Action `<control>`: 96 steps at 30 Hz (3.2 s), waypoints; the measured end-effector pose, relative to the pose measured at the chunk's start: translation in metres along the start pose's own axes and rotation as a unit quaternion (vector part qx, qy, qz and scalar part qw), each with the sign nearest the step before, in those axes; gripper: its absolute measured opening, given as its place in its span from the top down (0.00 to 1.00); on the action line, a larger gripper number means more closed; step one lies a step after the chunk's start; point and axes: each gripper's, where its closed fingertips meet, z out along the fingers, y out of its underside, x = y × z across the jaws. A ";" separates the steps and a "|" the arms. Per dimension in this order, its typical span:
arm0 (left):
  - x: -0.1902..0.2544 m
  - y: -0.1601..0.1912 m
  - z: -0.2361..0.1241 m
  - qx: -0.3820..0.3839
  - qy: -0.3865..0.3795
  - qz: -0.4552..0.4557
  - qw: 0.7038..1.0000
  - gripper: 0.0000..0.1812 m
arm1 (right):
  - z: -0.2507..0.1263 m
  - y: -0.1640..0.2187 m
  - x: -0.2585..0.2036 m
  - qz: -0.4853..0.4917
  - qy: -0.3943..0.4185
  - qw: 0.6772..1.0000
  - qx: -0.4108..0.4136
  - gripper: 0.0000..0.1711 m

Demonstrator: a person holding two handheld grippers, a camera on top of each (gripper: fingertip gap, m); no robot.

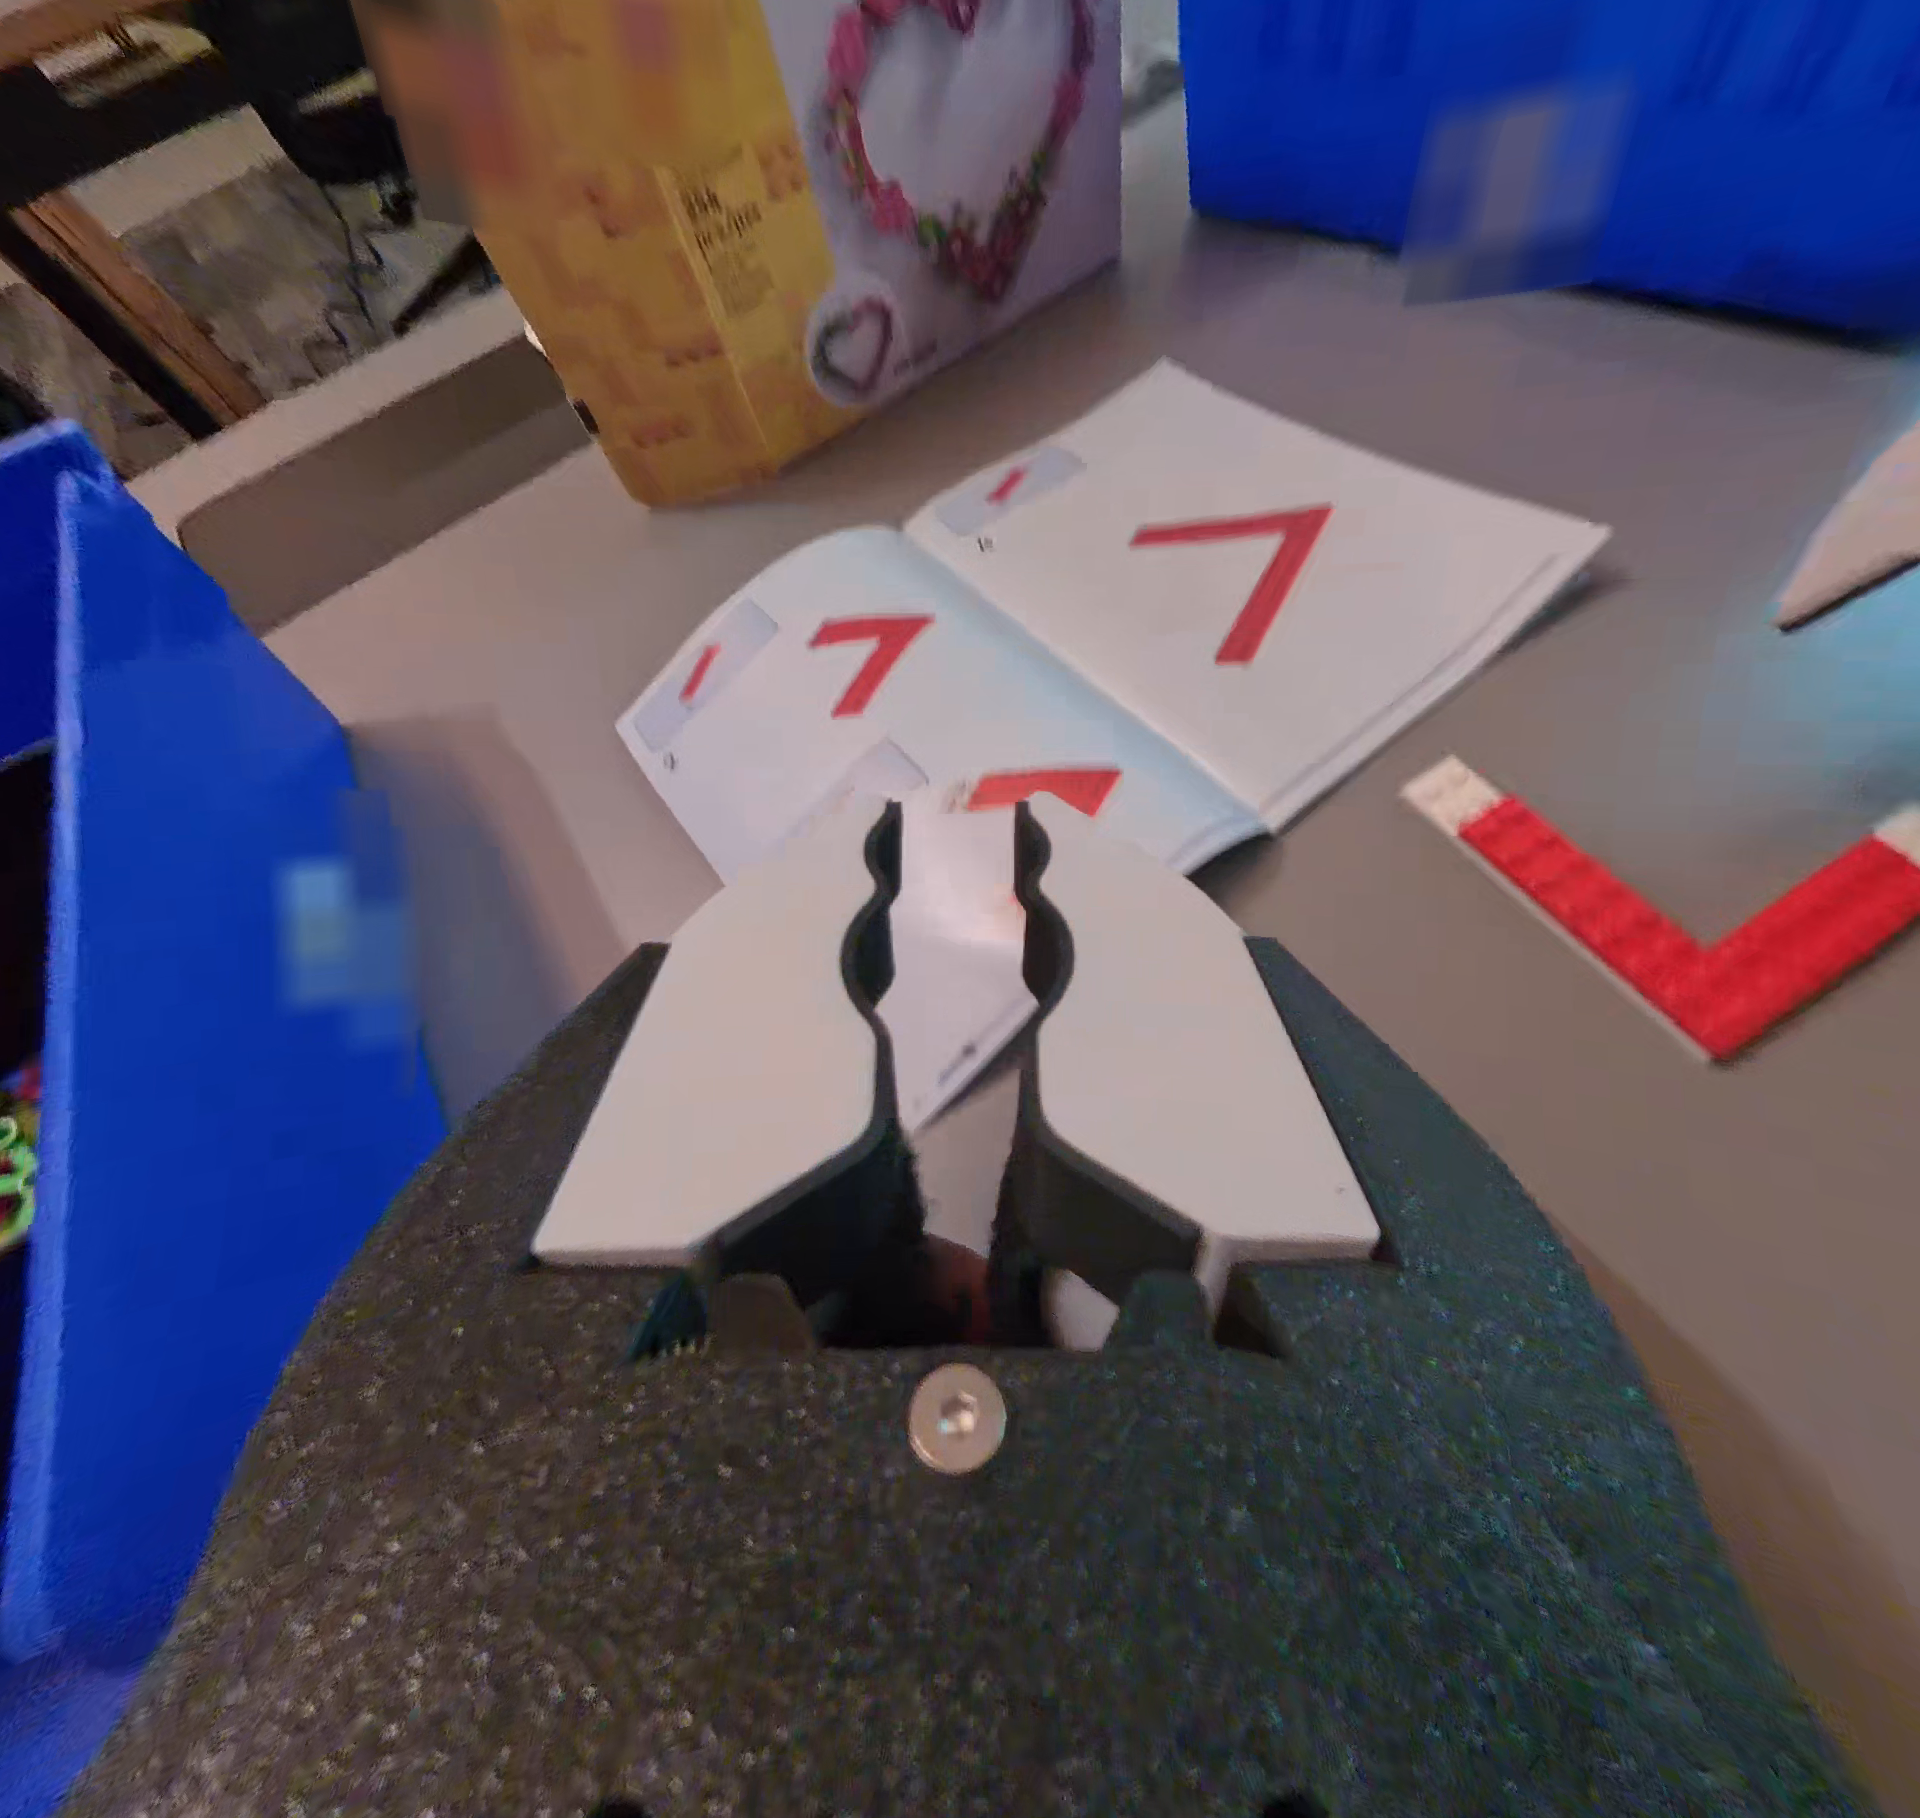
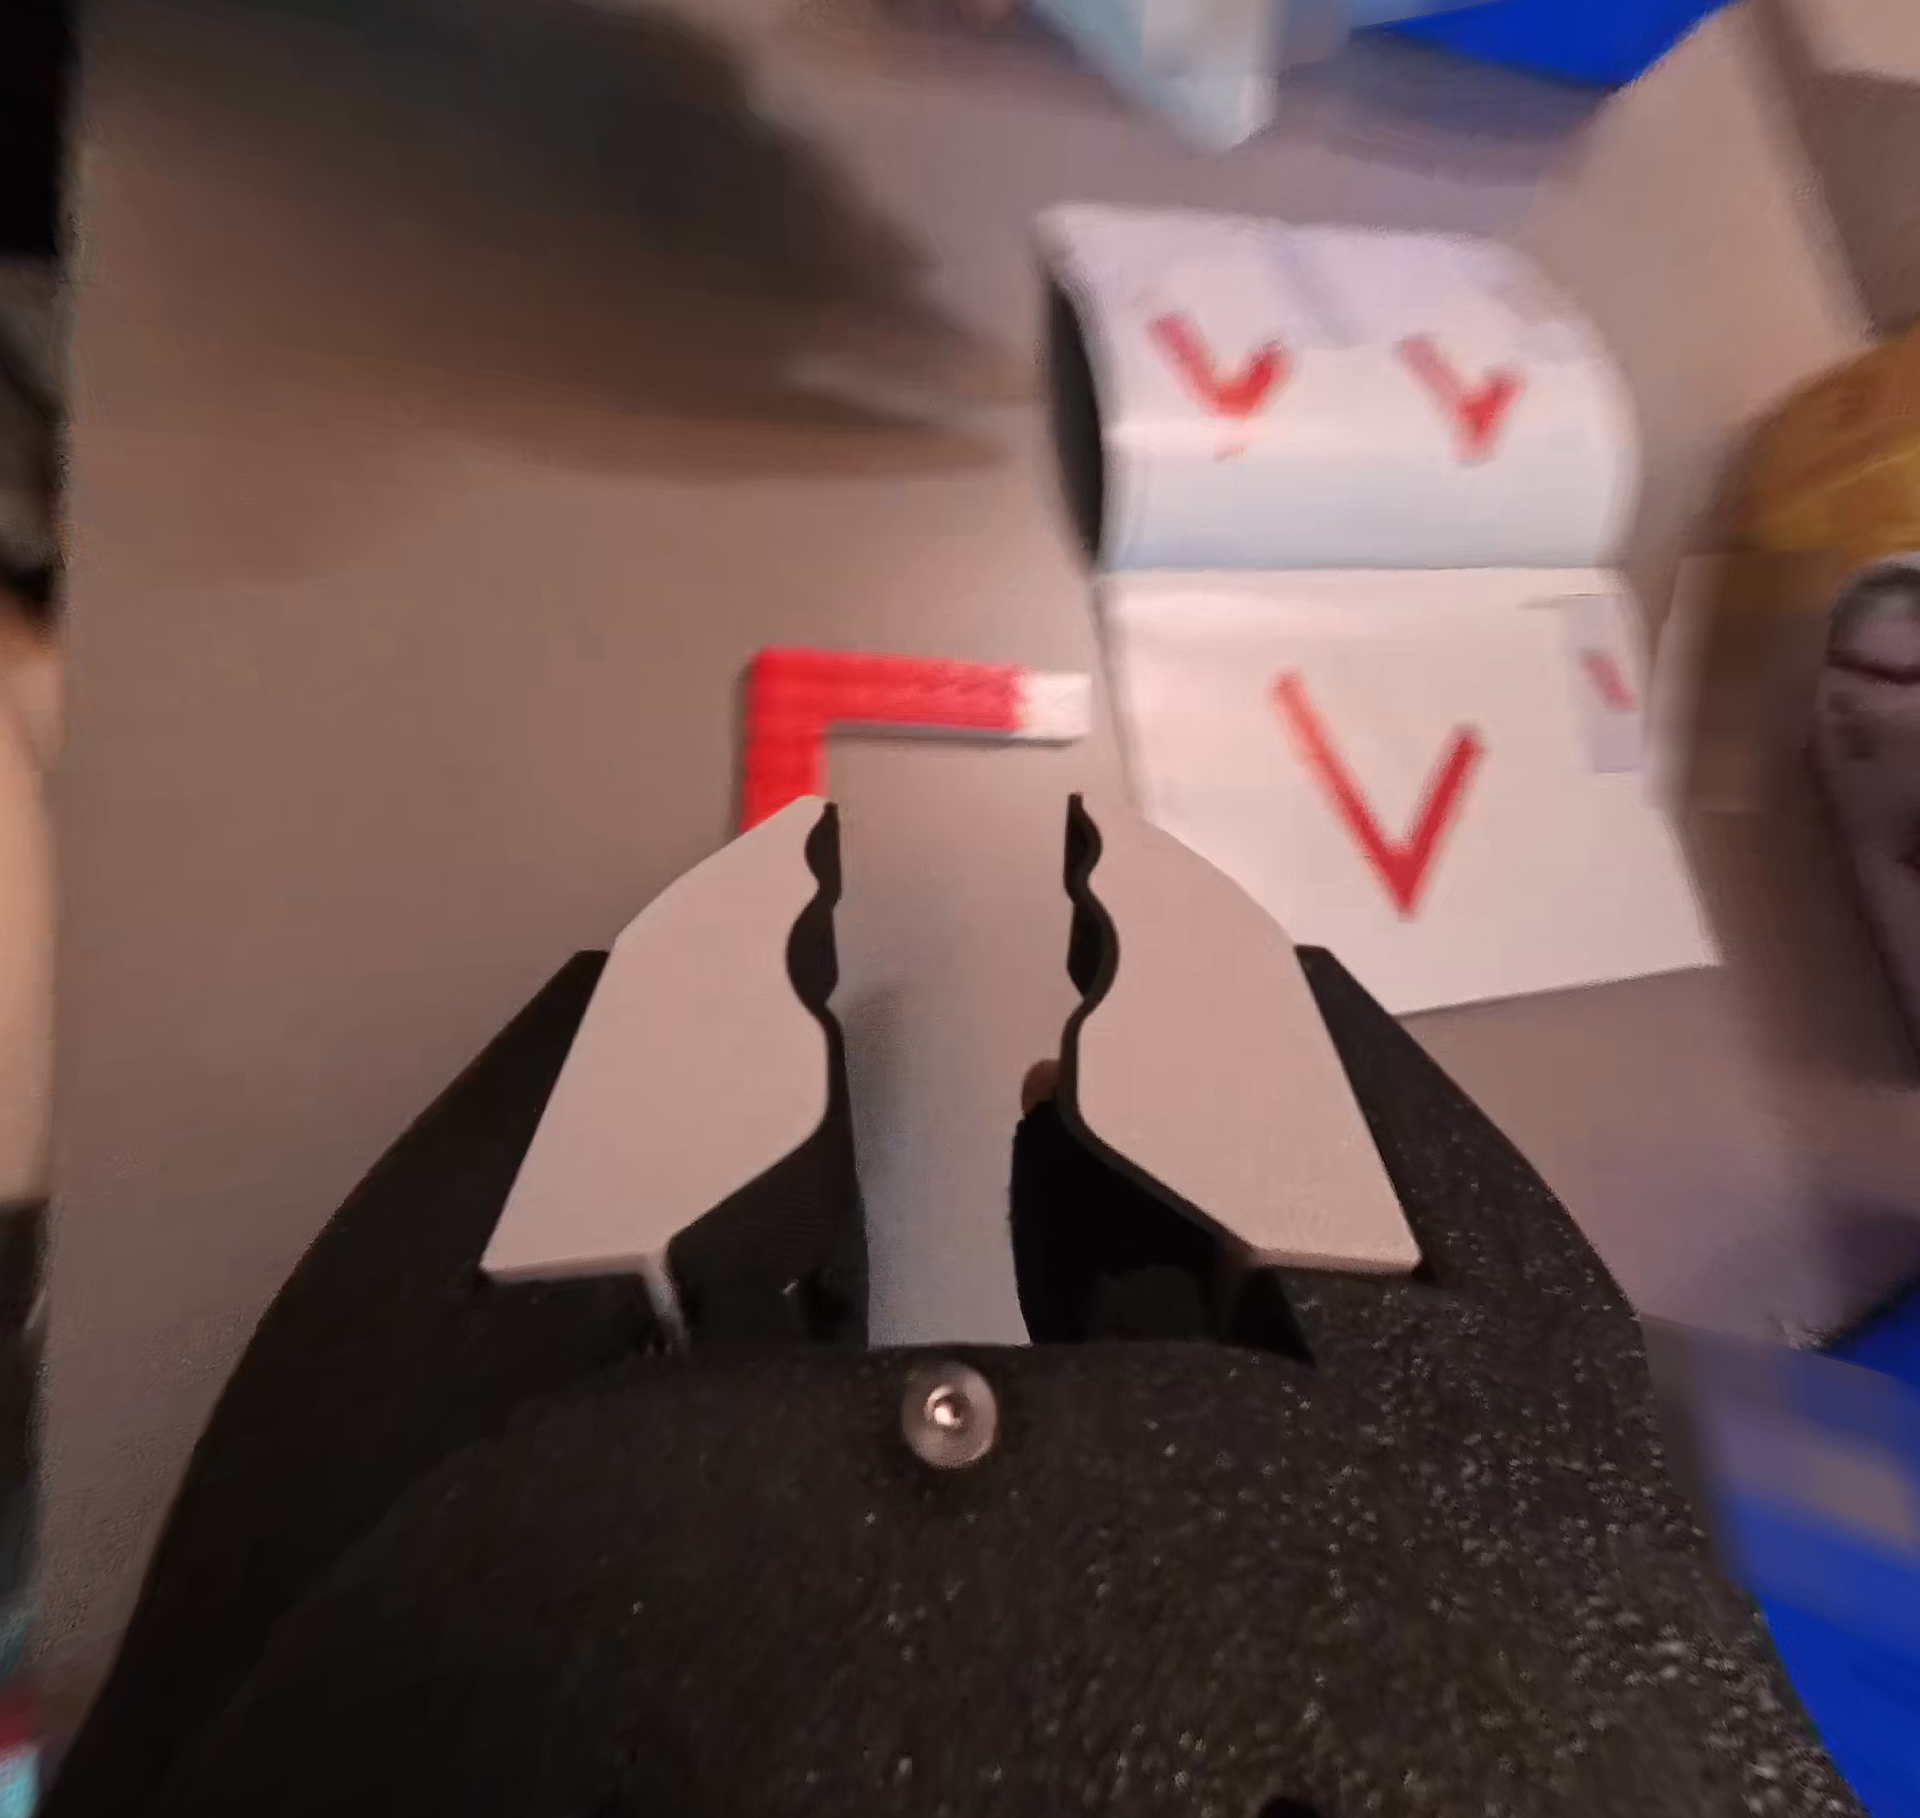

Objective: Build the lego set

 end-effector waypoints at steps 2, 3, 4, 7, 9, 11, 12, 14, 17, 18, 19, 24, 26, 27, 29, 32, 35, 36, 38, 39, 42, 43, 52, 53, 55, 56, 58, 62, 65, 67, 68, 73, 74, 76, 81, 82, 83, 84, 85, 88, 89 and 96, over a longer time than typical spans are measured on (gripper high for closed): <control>0.003 -0.009 0.011 -0.004 0.005 0.015 1.000 0.90 | 0.005 -0.009 0.036 0.069 0.063 0.995 0.031 0.78; 0.006 -0.011 0.017 -0.017 0.008 0.033 0.999 0.90 | 0.012 -0.006 0.050 0.103 0.081 0.991 0.026 0.78; 0.010 -0.011 0.025 -0.031 0.008 0.058 0.998 0.90 | 0.020 0.000 0.062 0.130 0.094 0.987 0.014 0.78; 0.017 -0.002 0.048 -0.068 0.001 0.127 0.990 0.90 | 0.041 0.017 0.084 0.165 0.133 0.977 -0.020 0.86; 0.023 0.015 0.057 -0.112 0.015 0.141 0.983 0.92 | 0.047 0.031 0.088 0.184 0.142 0.971 -0.052 0.92; 0.029 0.037 0.059 -0.166 0.037 0.139 0.976 0.96 | 0.050 0.041 0.083 0.202 0.121 0.970 -0.065 0.93; 0.032 0.039 0.058 -0.166 0.046 0.130 0.976 0.99 | 0.049 0.043 0.082 0.210 0.113 0.969 -0.063 0.90; 0.036 0.041 0.053 -0.170 0.054 0.120 0.977 1.00 | 0.046 0.046 0.081 0.205 0.108 0.971 -0.060 0.89; 0.045 0.042 0.049 -0.165 0.061 0.108 0.978 1.00 | 0.042 0.048 0.080 0.181 0.108 0.976 -0.055 0.89; 0.046 0.042 0.048 -0.163 0.059 0.105 0.979 1.00 | 0.042 0.049 0.080 0.167 0.108 0.979 -0.052 0.89; 0.049 0.042 0.048 -0.161 0.059 0.103 0.980 1.00 | 0.041 0.049 0.081 0.156 0.107 0.981 -0.051 0.89; 0.061 0.041 0.045 -0.153 0.078 0.088 0.981 1.00 | 0.036 0.054 0.081 0.153 0.100 0.982 -0.054 0.89; 0.062 0.040 0.045 -0.143 0.082 0.081 0.983 1.00 | 0.037 0.053 0.075 0.156 0.084 0.983 -0.051 0.96; 0.062 0.040 0.045 -0.139 0.084 0.079 0.983 1.00 | 0.037 0.053 0.074 0.155 0.085 0.983 -0.051 0.97; 0.062 0.040 0.045 -0.137 0.090 0.071 0.984 1.00 | 0.037 0.053 0.074 0.152 0.093 0.983 -0.052 0.97; 0.062 0.040 0.045 -0.134 0.096 0.063 0.984 1.00 | 0.038 0.053 0.074 0.152 0.095 0.983 -0.050 0.98; 0.061 0.040 0.046 -0.132 0.097 0.061 0.985 0.99 | 0.038 0.053 0.075 0.165 0.089 0.981 -0.046 0.98; 0.061 0.040 0.046 -0.131 0.096 0.062 0.985 0.99 | 0.038 0.053 0.075 0.167 0.088 0.981 -0.045 0.98; 0.061 0.040 0.046 -0.129 0.095 0.065 0.985 0.99 | 0.038 0.053 0.075 0.168 0.087 0.981 -0.042 0.98; 0.061 0.040 0.046 -0.128 0.095 0.064 0.985 0.99 | 0.039 0.053 0.074 0.168 0.086 0.981 -0.042 0.98; 0.060 0.040 0.046 -0.125 0.098 0.059 0.986 0.98 | 0.039 0.053 0.074 0.166 0.087 0.981 -0.043 0.99; 0.060 0.040 0.046 -0.125 0.099 0.057 0.986 0.98 | 0.039 0.053 0.074 0.164 0.090 0.981 -0.043 0.99; 0.060 0.039 0.046 -0.121 0.098 0.059 0.986 0.98 | -0.032 -0.018 0.066 0.121 0.069 0.986 0.095 0.79; 0.060 0.039 0.046 -0.121 0.098 0.061 0.986 0.98 | -0.052 -0.018 0.071 0.121 0.071 0.985 0.099 0.77; 0.060 0.039 0.046 -0.118 0.096 0.070 0.986 0.98 | -0.095 -0.004 0.092 0.117 0.097 0.985 0.076 0.76; 0.060 0.039 0.046 -0.119 0.095 0.070 0.986 0.98 | -0.117 0.013 0.106 0.112 0.117 0.986 0.039 0.76; 0.060 0.039 0.046 -0.119 0.096 0.069 0.986 0.98 | -0.156 0.060 0.140 0.122 0.162 0.977 -0.061 0.79; 0.060 0.039 0.046 -0.119 0.101 0.060 0.986 0.97 | -0.184 0.142 0.168 0.235 0.076 0.946 -0.211 0.85; 0.059 0.039 0.047 -0.119 0.104 0.054 0.986 0.97 | -0.169 0.176 0.167 0.208 0.013 0.937 -0.280 0.85; 0.059 0.039 0.046 -0.119 0.105 0.052 0.986 0.97 | -0.155 0.191 0.162 0.225 -0.010 0.921 -0.318 0.83; 0.059 0.039 0.047 -0.119 0.106 0.051 0.986 0.97 | -0.149 0.199 0.160 0.238 -0.018 0.912 -0.332 0.83; 0.059 0.039 0.047 -0.118 0.107 0.049 0.986 0.97 | -0.131 0.229 0.151 0.303 -0.051 0.882 -0.357 0.79; 0.058 0.039 0.047 -0.117 0.106 0.049 0.986 0.97 | -0.128 0.232 0.151 0.307 -0.052 0.881 -0.356 0.80; 0.058 0.039 0.047 -0.117 0.107 0.051 0.986 0.97 | -0.126 0.231 0.148 0.302 -0.067 0.887 -0.342 0.85; 0.058 0.039 0.047 -0.115 0.108 0.053 0.986 0.97 | -0.136 0.214 0.158 0.280 -0.042 0.913 -0.294 0.94; 0.058 0.039 0.047 -0.115 0.108 0.054 0.986 0.97 | -0.139 0.211 0.160 0.272 -0.036 0.918 -0.287 0.94; 0.058 0.039 0.047 -0.115 0.107 0.055 0.986 0.97 | -0.142 0.207 0.161 0.267 -0.034 0.922 -0.280 0.94; 0.058 0.039 0.047 -0.115 0.107 0.056 0.986 0.97 | -0.144 0.202 0.161 0.265 -0.035 0.925 -0.270 0.94; 0.058 0.039 0.047 -0.114 0.106 0.058 0.986 0.97 | -0.146 0.198 0.161 0.265 -0.038 0.928 -0.259 0.94; 0.058 0.039 0.047 -0.113 0.105 0.063 0.986 0.97 | -0.146 0.197 0.161 0.260 -0.043 0.931 -0.254 0.93; 0.058 0.039 0.047 -0.113 0.104 0.064 0.986 0.97 | -0.143 0.195 0.158 0.256 -0.052 0.933 -0.249 0.89; 0.059 0.039 0.047 -0.111 0.100 0.075 0.986 0.97 | -0.147 0.201 0.156 0.166 -0.038 0.940 -0.296 0.79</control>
